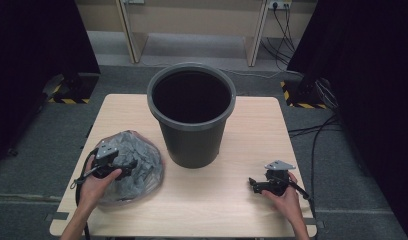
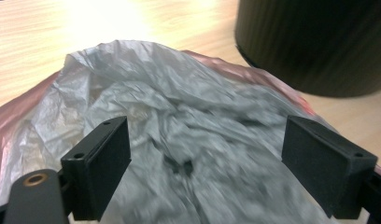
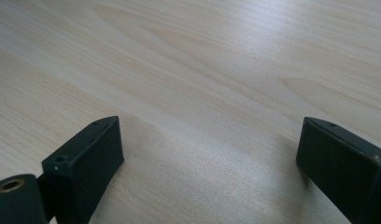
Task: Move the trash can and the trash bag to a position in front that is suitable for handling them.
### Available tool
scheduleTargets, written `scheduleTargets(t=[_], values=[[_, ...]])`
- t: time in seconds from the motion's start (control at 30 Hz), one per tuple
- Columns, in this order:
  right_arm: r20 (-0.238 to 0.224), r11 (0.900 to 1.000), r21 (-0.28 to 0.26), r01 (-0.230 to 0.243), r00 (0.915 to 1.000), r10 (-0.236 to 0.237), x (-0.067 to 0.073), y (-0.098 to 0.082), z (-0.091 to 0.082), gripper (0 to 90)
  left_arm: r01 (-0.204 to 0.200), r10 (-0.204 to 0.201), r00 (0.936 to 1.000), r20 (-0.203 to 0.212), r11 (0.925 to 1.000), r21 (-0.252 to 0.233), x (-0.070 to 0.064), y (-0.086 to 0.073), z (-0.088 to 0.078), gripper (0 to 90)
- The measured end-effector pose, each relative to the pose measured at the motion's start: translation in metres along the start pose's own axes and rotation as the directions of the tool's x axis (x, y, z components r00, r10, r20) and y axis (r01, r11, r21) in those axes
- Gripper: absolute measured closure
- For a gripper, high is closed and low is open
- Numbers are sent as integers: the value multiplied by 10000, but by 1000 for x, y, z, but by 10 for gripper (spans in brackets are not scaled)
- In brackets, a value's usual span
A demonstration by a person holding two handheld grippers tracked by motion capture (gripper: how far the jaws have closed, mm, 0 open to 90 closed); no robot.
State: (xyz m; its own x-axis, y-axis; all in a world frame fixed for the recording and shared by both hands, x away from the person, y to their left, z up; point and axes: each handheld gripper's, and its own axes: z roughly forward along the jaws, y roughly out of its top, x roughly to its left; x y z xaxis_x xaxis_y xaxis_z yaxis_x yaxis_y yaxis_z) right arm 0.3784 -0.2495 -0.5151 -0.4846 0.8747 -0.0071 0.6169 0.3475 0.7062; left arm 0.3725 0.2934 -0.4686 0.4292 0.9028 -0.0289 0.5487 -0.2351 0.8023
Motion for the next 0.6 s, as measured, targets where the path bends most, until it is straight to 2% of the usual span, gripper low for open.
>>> scheduleTargets(t=[0.17, 0.23, 0.33, 0.6], values=[[1, 10000, 1, 0, 10000, 0, 0, 0, 0, 76, -59, 59, 10000, 33, 10000, -58, -6, -7, -11, 149], [1, 10000, 2, 0, 10000, 0, 0, 0, 0, 76, -114, 114, 9999, -80, 9999, -35, -8, -11, -10, 149], [2, 10000, -1, 1, 10000, -1, 0, 0, 0, 76, 6, -6, 9999, -119, 10000, 0, -8, -16, -6, 149], [0, 10000, -1, 1, 10000, -1, 0, 0, 0, 76, -60, 56, 9997, -245, 9999, -150, -10, -17, -6, 149]])
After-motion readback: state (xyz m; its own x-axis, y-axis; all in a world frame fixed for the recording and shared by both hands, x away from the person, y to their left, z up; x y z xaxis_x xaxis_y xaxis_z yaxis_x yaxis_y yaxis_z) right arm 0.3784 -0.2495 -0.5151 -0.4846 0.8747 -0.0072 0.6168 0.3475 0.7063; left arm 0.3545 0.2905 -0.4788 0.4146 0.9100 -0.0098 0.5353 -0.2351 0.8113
